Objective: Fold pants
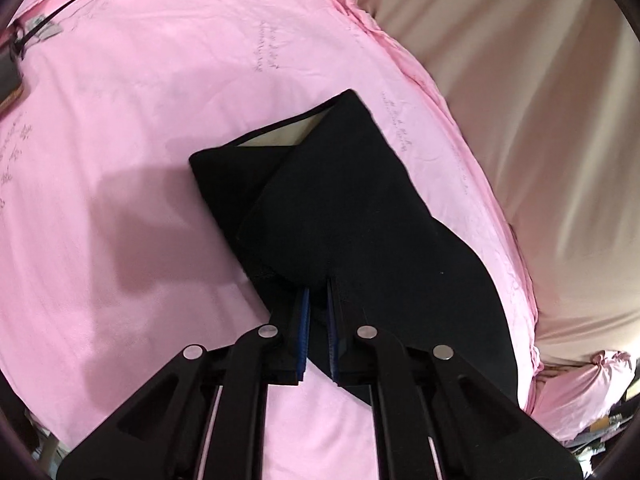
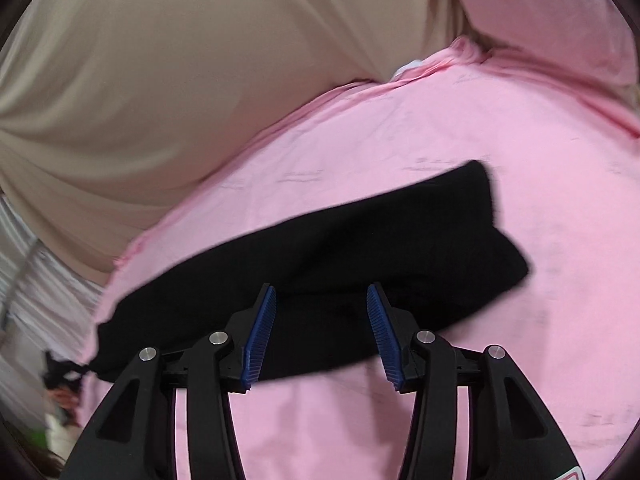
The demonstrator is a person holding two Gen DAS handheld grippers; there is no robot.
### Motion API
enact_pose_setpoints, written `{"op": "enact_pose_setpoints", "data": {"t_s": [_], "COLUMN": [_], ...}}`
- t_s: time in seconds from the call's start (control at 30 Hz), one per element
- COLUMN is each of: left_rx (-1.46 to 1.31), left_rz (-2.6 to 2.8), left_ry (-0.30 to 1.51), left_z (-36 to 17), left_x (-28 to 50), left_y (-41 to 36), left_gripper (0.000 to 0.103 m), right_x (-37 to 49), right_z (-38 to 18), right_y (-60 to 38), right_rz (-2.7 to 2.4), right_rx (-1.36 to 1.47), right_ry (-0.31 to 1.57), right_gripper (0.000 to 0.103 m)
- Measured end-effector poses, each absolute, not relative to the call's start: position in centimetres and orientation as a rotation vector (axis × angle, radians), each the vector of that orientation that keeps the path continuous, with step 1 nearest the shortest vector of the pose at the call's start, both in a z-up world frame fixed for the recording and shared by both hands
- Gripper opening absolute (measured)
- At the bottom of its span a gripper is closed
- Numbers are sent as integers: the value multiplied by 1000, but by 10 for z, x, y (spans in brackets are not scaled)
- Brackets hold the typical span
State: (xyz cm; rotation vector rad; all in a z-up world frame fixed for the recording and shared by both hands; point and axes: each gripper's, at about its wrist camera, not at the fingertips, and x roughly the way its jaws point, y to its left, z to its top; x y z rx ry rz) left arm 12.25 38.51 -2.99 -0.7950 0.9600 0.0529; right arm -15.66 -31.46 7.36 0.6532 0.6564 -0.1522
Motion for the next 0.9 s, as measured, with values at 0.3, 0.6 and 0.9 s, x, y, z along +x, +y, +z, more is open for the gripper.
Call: {"op": "enact_pose_setpoints", "data": {"t_s": [0.3, 0.6, 0.9], "left_rx": [-780, -652, -722], "left_rz": [57, 70, 72], "left_ry": [974, 941, 1012], "left_z": [-20, 6, -21], "left_x": [125, 120, 122], "left_y": [388, 388, 404], "left_gripper": [7, 7, 7], "right_x": [-80, -137, -164], "right_z": [52, 83, 28], "right_y": [-330, -322, -349], "right_rz": [-293, -206, -272], "right_rx": [708, 546, 690], "right_ry": [763, 656, 694], "right_gripper": [4, 3, 50]}}
